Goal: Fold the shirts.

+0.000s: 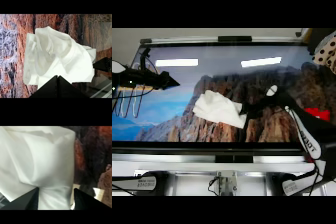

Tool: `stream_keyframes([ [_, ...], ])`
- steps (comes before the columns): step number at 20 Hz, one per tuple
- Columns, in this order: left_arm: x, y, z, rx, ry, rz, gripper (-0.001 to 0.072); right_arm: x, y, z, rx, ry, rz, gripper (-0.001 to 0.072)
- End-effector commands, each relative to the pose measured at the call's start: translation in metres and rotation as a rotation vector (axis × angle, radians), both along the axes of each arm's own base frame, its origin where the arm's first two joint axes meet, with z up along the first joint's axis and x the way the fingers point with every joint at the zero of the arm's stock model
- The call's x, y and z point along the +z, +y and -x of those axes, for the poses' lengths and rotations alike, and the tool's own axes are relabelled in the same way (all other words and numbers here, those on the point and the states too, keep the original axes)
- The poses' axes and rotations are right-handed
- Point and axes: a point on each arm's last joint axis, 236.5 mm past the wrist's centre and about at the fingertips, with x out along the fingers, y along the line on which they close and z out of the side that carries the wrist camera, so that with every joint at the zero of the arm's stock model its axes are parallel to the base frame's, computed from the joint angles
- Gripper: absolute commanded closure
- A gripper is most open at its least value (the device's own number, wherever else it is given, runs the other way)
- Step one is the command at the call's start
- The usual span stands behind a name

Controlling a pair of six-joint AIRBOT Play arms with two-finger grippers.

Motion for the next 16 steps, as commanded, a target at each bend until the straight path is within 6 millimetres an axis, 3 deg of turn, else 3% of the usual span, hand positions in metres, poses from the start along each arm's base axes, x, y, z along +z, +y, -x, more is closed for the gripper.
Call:
stream_keyframes([
  [1, 0.0, 0.0, 0.0, 0.0, 0.0, -0.001, 0.0676, -0.006, 0.021, -0.004, 0.012, -0.028, -0.065, 0.0438],
  [3, 0.0, 0.0, 0.0, 0.0, 0.0, 0.0, 0.0676, 0.008, 0.029, -0.015, 0.038, -0.083, -0.114, 0.0633],
  [5, 0.0, 0.0, 0.0, 0.0, 0.0, 0.0, 0.0676, 0.044, 0.029, -0.038, 0.104, -0.223, -0.139, 0.0646],
  [7, 0.0, 0.0, 0.0, 0.0, 0.001, 0.0, 0.0676, 0.108, 0.017, -0.073, 0.112, -0.395, -0.145, 0.0647],
  [8, 0.0, 0.0, 0.0, 0.0, 0.001, 0.0, 0.0676, 0.15, 0.006, -0.091, 0.077, -0.483, -0.151, 0.0647],
  [10, 0.0, 0.0, 0.0, 0.0, 0.001, 0.0, 0.0676, 0.23, -0.027, -0.112, -0.06, -0.59, -0.169, 0.0647],
  [12, 0.0, 0.0, 0.0, 0.0, 0.001, 0.0, 0.0676, 0.292, -0.069, -0.113, -0.133, -0.69, -0.141, 0.0647],
  [14, 0.0, 0.0, 0.0, 0.0, 0.001, 0.0, 0.0676, 0.323, -0.129, -0.106, -0.212, -0.739, -0.004, 0.0647],
  [16, 0.0, 0.0, 0.0, 0.0, 0.001, 0.0, 0.0676, 0.335, -0.186, -0.095, -0.29, -0.752, 0.124, 0.0647],
])
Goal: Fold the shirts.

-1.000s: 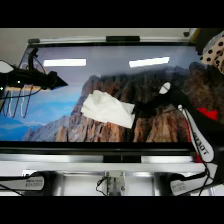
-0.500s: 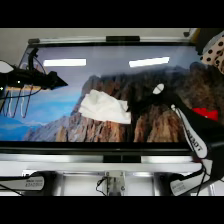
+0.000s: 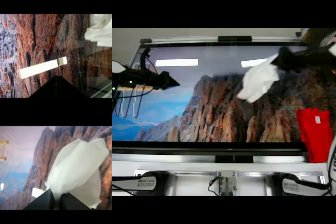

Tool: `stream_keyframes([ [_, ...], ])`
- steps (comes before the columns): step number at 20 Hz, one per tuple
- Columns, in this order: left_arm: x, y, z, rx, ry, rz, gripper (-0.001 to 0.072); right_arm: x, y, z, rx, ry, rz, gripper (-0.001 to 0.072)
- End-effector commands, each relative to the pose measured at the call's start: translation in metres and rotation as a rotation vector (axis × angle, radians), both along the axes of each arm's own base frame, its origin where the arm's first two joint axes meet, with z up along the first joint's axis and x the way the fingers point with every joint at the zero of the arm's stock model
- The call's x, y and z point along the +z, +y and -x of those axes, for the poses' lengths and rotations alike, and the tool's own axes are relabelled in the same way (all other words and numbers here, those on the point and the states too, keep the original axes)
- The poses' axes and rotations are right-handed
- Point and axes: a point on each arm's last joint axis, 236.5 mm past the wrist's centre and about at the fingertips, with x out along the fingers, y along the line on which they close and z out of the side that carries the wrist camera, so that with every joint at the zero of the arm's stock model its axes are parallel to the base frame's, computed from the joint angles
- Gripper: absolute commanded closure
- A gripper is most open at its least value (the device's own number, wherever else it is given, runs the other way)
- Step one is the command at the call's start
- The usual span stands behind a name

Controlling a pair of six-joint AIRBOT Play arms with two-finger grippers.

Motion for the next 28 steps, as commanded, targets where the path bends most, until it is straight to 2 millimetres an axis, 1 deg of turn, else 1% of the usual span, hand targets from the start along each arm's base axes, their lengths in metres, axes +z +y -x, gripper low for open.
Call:
stream_keyframes([
  [1, 0.0, 0.0, 0.0, 0.0, 0.001, 0.0, 0.0676, 0.04, -0.095, 0.023, -0.2, -0.025, 0.13, 0.0647],
  [5, 0.0, 0.0, 0.0, 0.0, 0.001, 0.0, 0.0676, 0.034, -0.182, 0.04, -0.362, 0.013, 0.197, 0.0647],
  [6, 0.0, 0.0, 0.0, 0.0, 0.001, 0.0, 0.0676, 0.033, -0.2, 0.044, -0.396, 0.016, 0.214, 0.0647],
  [8, 0.0, 0.0, 0.0, -0.001, 0.001, 0.0, 0.0676, 0.031, -0.228, 0.052, -0.435, 0.017, 0.261, 0.0647],
  [10, 0.0, -0.002, 0.001, -0.004, 0.001, 0.0, 0.0676, 0.028, -0.25, 0.059, -0.473, 0.026, 0.315, 0.0647],
  [12, 0.0, -0.004, 0.001, -0.01, 0.001, 0.0, 0.0676, 0.029, -0.264, 0.059, -0.503, 0.019, 0.36, 0.0647],
  [13, 0.0, -0.006, 0.002, -0.014, 0.001, 0.0, 0.0676, 0.032, -0.265, 0.056, -0.507, -0.001, 0.361, 0.0647],
  [16, 0.0, -0.01, 0.003, -0.023, 0.0, 0.0, 0.0676, 0.052, -0.255, 0.037, -0.51, -0.107, 0.289, 0.0647],
  [17, 0.0, -0.011, 0.003, -0.024, 0.001, 0.0, 0.0676, 0.059, -0.255, 0.032, -0.52, -0.143, 0.278, 0.0647],
  [18, 0.0, -0.011, 0.003, -0.024, 0.001, 0.0, 0.0676, 0.065, -0.26, 0.028, -0.538, -0.171, 0.285, 0.0647],
  [19, 0.0, -0.011, 0.003, -0.024, 0.002, 0.0, 0.0676, 0.066, -0.267, 0.028, -0.556, -0.18, 0.311, 0.0646],
  [20, 0.0, -0.012, 0.004, -0.028, 0.003, 0.0, 0.0676, 0.062, -0.276, 0.032, -0.57, -0.162, 0.353, 0.0646],
  [21, -0.001, -0.013, 0.006, -0.034, 0.008, 0.001, 0.0676, 0.053, -0.287, 0.039, -0.587, -0.117, 0.402, 0.0647],
  [22, -0.001, -0.013, 0.007, -0.039, 0.012, 0.002, 0.0676, 0.041, -0.3, 0.052, -0.613, -0.049, 0.456, 0.0647],
  [23, -0.001, -0.014, 0.008, -0.043, 0.016, 0.002, 0.0676, 0.029, -0.312, 0.067, -0.639, 0.03, 0.496, 0.0647],
  [24, -0.001, -0.014, 0.009, -0.046, 0.019, 0.003, 0.0676, 0.015, -0.319, 0.084, -0.654, 0.117, 0.505, 0.0647],
  [26, -0.001, -0.014, 0.009, -0.046, 0.019, 0.002, 0.0676, -0.02, -0.322, 0.125, -0.657, 0.337, 0.437, 0.0646],
  [27, -0.001, -0.014, 0.009, -0.046, 0.019, 0.003, 0.0676, -0.034, -0.322, 0.147, -0.651, 0.44, 0.408, 0.0646],
  [28, -0.001, -0.014, 0.009, -0.046, 0.018, 0.003, 0.0676, -0.042, -0.324, 0.167, -0.657, 0.524, 0.387, 0.0646],
])
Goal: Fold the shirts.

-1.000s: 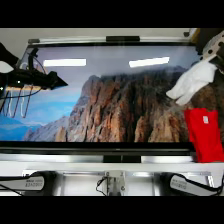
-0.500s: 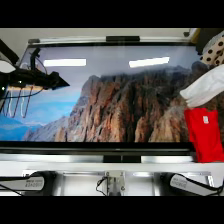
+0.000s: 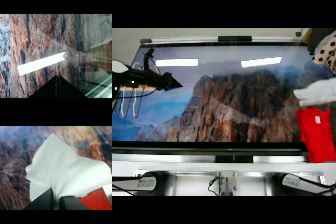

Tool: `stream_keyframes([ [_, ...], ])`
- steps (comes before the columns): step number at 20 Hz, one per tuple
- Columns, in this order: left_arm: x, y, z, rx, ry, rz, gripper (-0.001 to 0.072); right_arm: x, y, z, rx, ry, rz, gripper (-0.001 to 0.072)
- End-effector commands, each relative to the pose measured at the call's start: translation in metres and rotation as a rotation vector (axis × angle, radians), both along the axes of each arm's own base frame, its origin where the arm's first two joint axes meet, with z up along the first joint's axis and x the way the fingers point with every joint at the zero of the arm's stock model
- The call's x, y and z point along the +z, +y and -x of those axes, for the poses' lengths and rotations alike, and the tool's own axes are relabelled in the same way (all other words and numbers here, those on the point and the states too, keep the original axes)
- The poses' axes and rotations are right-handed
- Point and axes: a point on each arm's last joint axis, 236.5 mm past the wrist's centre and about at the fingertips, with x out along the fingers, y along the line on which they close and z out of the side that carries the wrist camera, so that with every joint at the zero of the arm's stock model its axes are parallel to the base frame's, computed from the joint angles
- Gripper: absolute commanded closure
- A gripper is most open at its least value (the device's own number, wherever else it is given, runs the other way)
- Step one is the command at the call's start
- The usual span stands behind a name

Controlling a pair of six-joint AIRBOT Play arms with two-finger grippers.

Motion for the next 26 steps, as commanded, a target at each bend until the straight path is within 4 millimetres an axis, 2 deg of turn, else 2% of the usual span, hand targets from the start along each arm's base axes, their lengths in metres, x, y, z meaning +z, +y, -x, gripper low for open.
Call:
stream_keyframes([
  [1, 0.0, 0.0, 0.001, -0.003, 0.002, 0.0, 0.0676, -0.036, -0.007, 0.078, -0.113, 0.283, -0.14, 0.0647],
  [4, 0.0, 0.0, 0.001, -0.003, 0.001, -0.001, 0.0676, -0.04, -0.001, 0.113, -0.153, 0.376, -0.221, 0.0647],
  [7, 0.0, 0.0, 0.001, -0.003, 0.002, -0.001, 0.0676, -0.043, 0.0, 0.121, -0.178, 0.387, -0.227, 0.0646],
  [10, 0.0, 0.0, 0.001, -0.003, 0.001, -0.001, 0.0676, -0.065, 0.01, 0.141, -0.186, 0.47, -0.257, 0.0647],
  [13, 0.0, 0.0, 0.001, -0.011, -0.008, -0.005, 0.0676, -0.092, 0.014, 0.192, -0.212, 0.648, -0.232, 0.0646],
  [15, 0.0, 0.0, 0.001, -0.015, -0.011, -0.006, 0.0676, -0.109, 0.02, 0.213, -0.231, 0.695, -0.26, 0.0646],
  [17, 0.0, 0.0, 0.001, -0.015, -0.011, -0.006, 0.0676, -0.126, 0.017, 0.218, -0.246, 0.681, -0.25, 0.0646],
  [19, 0.0, 0.0, 0.001, -0.018, -0.014, -0.008, 0.0676, -0.141, 0.015, 0.214, -0.266, 0.65, -0.239, 0.0646],
  [22, 0.0, 0.0, 0.001, -0.018, -0.015, -0.008, 0.0676, -0.165, 0.024, 0.208, -0.258, 0.626, -0.282, 0.0637],
  [23, 0.0, 0.0, 0.001, -0.018, -0.015, -0.008, 0.0676, -0.172, 0.026, 0.21, -0.256, 0.635, -0.285, 0.0522],
  [24, 0.0, 0.0, 0.001, -0.018, -0.015, -0.008, 0.0676, -0.175, 0.027, 0.212, -0.248, 0.645, -0.285, 0.0249],
  [25, 0.0, 0.0, 0.001, -0.019, -0.016, -0.008, 0.0676, -0.176, 0.027, 0.214, -0.225, 0.657, -0.278, 0.0146],
  [26, 0.0, 0.0, 0.001, -0.02, -0.017, -0.009, 0.0676, -0.173, 0.024, 0.216, -0.224, 0.665, -0.267, 0.0146],
])
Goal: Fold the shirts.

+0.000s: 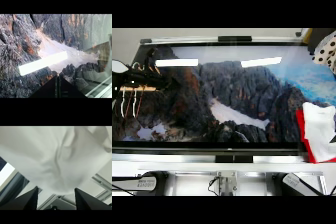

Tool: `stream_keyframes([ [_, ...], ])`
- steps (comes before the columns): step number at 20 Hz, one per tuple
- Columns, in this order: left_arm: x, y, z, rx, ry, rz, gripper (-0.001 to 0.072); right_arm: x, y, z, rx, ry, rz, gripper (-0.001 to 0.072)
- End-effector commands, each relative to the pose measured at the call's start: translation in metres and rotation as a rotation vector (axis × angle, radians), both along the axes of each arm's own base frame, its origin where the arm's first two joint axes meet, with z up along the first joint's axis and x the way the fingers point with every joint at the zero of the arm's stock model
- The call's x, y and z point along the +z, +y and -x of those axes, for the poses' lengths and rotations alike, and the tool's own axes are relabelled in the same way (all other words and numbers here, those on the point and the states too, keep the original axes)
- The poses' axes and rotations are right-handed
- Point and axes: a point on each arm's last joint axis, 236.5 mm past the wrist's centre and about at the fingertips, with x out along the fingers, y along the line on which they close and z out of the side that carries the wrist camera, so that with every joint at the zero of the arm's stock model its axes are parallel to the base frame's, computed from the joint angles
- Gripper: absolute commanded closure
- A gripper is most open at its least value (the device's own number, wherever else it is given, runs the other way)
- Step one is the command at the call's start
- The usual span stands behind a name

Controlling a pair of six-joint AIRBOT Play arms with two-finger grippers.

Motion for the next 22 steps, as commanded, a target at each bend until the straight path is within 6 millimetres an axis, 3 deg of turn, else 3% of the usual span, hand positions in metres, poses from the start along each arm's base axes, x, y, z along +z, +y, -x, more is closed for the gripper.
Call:
stream_keyframes([
  [1, 0.0, 0.0, 0.0, -0.002, -0.002, -0.002, 0.0676, -0.003, -0.004, 0.007, 0.025, 0.024, 0.018, 0.0146],
  [3, 0.0, 0.0, 0.0, -0.002, -0.002, -0.002, 0.0676, 0.019, -0.022, 0.002, 0.026, 0.007, 0.093, 0.0146],
  [4, 0.0, 0.0, 0.0, -0.003, -0.004, -0.002, 0.0677, 0.037, -0.034, -0.013, 0.029, -0.055, 0.146, 0.0147],
  [6, -0.003, 0.01, -0.002, -0.006, -0.012, -0.087, 0.0679, 0.094, -0.053, -0.078, 0.062, -0.334, 0.274, 0.0147],
  [7, -0.008, 0.026, -0.002, 0.005, 0.003, -0.212, 0.0679, 0.134, -0.053, -0.124, 0.106, -0.519, 0.343, 0.0148],
  [8, -0.012, 0.046, -0.002, 0.023, 0.017, -0.363, 0.0679, 0.172, -0.04, -0.166, 0.155, -0.688, 0.381, 0.0172],
  [9, -0.012, 0.074, -0.003, 0.063, 0.032, -0.553, 0.0679, 0.204, -0.012, -0.208, 0.223, -0.847, 0.384, 0.028],
  [10, -0.005, 0.099, -0.004, 0.114, 0.037, -0.724, 0.0679, 0.22, 0.024, -0.239, 0.299, -0.944, 0.353, 0.0292],
  [11, 0.004, 0.11, -0.008, 0.166, 0.02, -0.832, 0.0678, 0.218, 0.072, -0.263, 0.402, -0.975, 0.29, 0.0252],
  [12, 0.006, 0.103, -0.008, 0.155, 0.001, -0.854, 0.0676, 0.2, 0.119, -0.275, 0.504, -0.932, 0.212, 0.0163],
  [13, 0.003, 0.087, -0.005, 0.121, 0.008, -0.844, 0.0603, 0.166, 0.168, -0.276, 0.607, -0.815, 0.119, 0.0058],
  [15, -0.012, 0.072, 0.027, 0.043, 0.13, -0.86, 0.0019, 0.09, 0.231, -0.241, 0.747, -0.471, -0.017, 0.0048],
  [17, -0.027, 0.069, 0.079, -0.056, 0.301, -0.901, 0.0035, 0.041, 0.267, -0.202, 0.838, -0.243, -0.118, 0.005],
  [18, -0.029, 0.063, 0.088, -0.076, 0.275, -0.889, 0.0035, 0.025, 0.279, -0.19, 0.849, -0.207, -0.132, 0.0056],
  [20, -0.027, 0.058, 0.087, -0.039, 0.152, -0.857, 0.0035, 0.003, 0.295, -0.181, 0.857, -0.208, -0.132, 0.0079],
  [22, -0.024, 0.06, 0.083, 0.015, 0.108, -0.833, 0.0036, -0.005, 0.304, -0.176, 0.875, -0.203, -0.137, 0.0079],
])
